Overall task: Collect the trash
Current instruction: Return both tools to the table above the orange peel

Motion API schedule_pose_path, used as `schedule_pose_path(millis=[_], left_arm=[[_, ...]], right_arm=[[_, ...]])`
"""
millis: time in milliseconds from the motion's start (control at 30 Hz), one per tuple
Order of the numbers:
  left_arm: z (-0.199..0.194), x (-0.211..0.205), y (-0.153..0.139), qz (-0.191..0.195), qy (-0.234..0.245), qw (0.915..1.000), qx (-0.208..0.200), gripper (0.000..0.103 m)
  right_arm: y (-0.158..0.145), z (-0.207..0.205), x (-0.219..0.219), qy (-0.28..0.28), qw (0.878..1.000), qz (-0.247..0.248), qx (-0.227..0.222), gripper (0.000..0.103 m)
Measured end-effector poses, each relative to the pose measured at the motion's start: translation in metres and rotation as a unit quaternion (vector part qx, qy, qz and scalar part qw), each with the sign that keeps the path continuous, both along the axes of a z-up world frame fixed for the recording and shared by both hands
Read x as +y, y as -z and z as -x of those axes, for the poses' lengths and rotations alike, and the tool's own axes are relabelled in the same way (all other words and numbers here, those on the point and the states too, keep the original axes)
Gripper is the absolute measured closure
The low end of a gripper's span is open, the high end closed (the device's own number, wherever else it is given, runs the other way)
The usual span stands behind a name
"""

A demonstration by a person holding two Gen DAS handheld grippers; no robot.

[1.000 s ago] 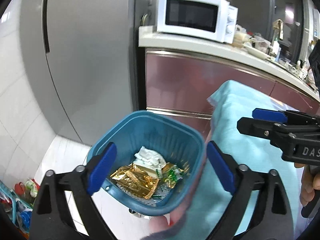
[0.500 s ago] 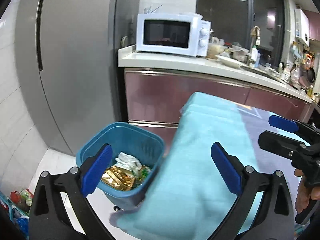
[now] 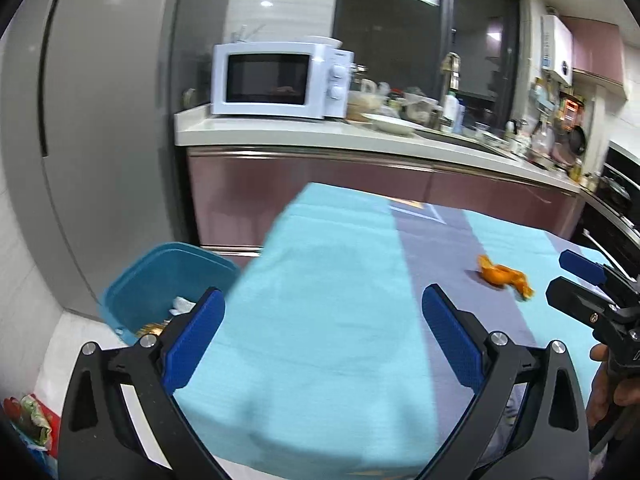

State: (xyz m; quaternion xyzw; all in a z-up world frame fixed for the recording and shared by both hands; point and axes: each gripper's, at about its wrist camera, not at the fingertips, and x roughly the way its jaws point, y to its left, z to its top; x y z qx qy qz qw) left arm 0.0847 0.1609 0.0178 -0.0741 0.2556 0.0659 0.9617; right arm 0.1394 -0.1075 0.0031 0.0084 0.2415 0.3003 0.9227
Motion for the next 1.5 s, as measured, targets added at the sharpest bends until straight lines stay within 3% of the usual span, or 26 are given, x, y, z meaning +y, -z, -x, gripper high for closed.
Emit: schedule_pose_path(millis=[367, 633, 1067, 1300, 1500], left_arm=[[-0.004, -0.093, 0.001, -0.018, 0.089, 0.9957, -0.013, 0.006], [-0.011, -0.125, 0.001, -0.027, 0.125, 0.9918, -0.01, 0.006], [-0.084, -0.152, 0.021, -0.024, 0.167, 0.9853, 0.024, 0.006], [-0.135, -0.161, 0.03, 0.001, 0.179, 0.9826, 0.05, 0.006], [-0.19, -0.175, 0.044, 0.013, 0.217, 0.9712, 0.098, 0.006]], right_arm=[[0.026, 0.028, -0.094, 0.122, 0.992, 0.024, -0.001, 0.007], [0.035, 0.037, -0.127, 0.166, 0.986, 0.022, 0.007, 0.007], [0.042, -0.01, -0.127, 0.16, 0.986, 0.03, 0.039, 0.007], [0.047, -0.039, -0.121, 0.146, 0.986, 0.049, 0.067, 0.009], [0.056, -0.067, -0.111, 0.121, 0.985, 0.084, 0.092, 0.016]])
